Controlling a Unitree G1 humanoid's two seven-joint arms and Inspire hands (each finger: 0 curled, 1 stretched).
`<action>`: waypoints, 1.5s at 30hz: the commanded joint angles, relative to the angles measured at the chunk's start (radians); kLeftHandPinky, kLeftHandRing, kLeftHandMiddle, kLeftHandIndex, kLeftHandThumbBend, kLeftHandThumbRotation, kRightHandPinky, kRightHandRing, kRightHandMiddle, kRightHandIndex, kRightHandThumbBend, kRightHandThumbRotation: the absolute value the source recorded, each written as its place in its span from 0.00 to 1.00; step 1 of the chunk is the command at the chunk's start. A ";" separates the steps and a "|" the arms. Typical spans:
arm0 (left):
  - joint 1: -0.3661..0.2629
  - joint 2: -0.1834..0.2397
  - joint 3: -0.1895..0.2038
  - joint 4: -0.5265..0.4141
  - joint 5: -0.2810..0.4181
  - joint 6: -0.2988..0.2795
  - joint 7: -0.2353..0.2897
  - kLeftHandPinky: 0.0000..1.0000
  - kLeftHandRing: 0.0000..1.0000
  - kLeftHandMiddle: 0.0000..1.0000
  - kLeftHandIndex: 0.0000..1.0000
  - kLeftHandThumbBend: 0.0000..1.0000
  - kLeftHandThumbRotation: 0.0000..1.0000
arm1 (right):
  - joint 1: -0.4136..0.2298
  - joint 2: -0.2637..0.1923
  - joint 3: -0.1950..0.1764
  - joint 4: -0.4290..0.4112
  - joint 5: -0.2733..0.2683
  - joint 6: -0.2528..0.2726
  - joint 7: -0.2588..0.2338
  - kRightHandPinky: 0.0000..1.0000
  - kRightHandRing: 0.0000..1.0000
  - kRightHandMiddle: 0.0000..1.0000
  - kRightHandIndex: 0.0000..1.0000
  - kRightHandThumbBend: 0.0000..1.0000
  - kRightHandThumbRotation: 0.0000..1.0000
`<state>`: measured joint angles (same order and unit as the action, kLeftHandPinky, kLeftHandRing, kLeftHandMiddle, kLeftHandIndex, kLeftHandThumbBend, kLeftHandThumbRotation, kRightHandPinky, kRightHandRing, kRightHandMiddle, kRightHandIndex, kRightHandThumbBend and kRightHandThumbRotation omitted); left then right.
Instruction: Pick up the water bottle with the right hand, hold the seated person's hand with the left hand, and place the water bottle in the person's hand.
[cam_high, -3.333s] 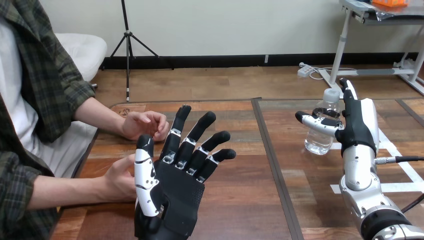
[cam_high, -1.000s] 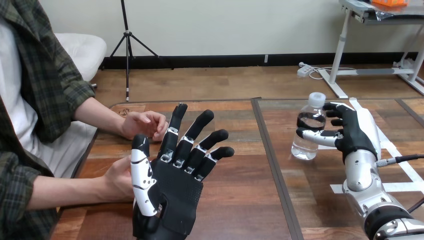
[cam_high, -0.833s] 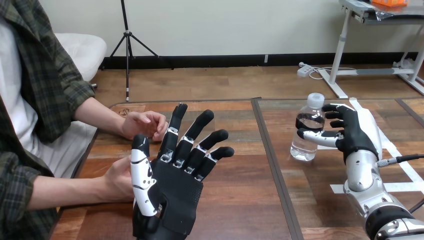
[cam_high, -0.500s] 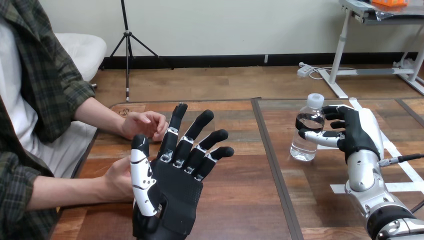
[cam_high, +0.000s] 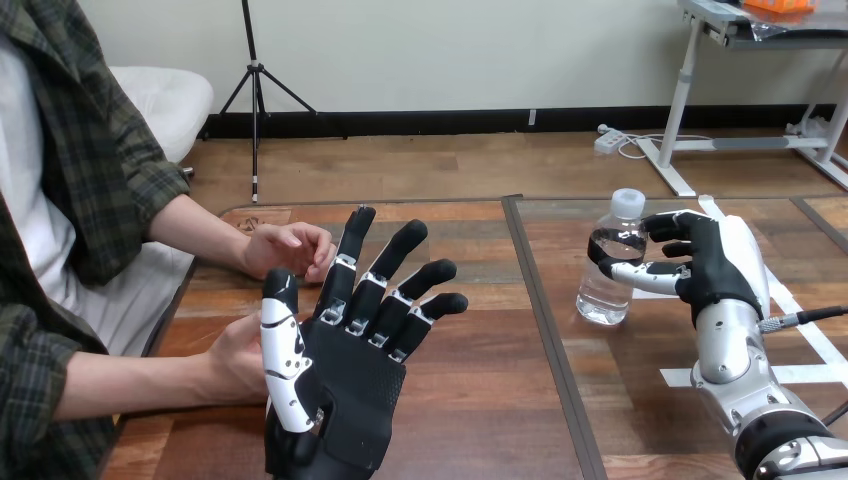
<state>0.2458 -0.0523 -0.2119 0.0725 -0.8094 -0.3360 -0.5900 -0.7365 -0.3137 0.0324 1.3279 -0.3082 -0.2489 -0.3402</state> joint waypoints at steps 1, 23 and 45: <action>0.068 -0.111 0.003 -0.040 0.001 -0.020 -0.008 0.62 0.70 0.82 0.99 0.54 1.00 | -0.055 -0.017 0.006 -0.009 -0.005 -0.018 -0.012 0.73 0.77 0.76 0.68 0.72 0.08; 0.066 -0.113 0.000 -0.037 0.002 -0.019 -0.007 0.61 0.71 0.83 1.00 0.54 1.00 | -0.060 -0.008 -0.046 -0.024 0.072 -0.026 0.105 0.86 0.91 0.93 0.92 0.77 0.22; 0.067 -0.115 -0.002 -0.031 0.012 -0.033 -0.005 0.62 0.71 0.82 1.00 0.54 1.00 | -0.080 0.009 -0.044 -0.036 0.084 -0.032 0.132 0.89 0.96 0.98 0.99 0.77 0.20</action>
<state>0.2459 -0.0523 -0.2119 0.0725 -0.8090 -0.3441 -0.5910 -0.7364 -0.3133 -0.0098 1.3277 -0.2320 -0.2527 -0.2092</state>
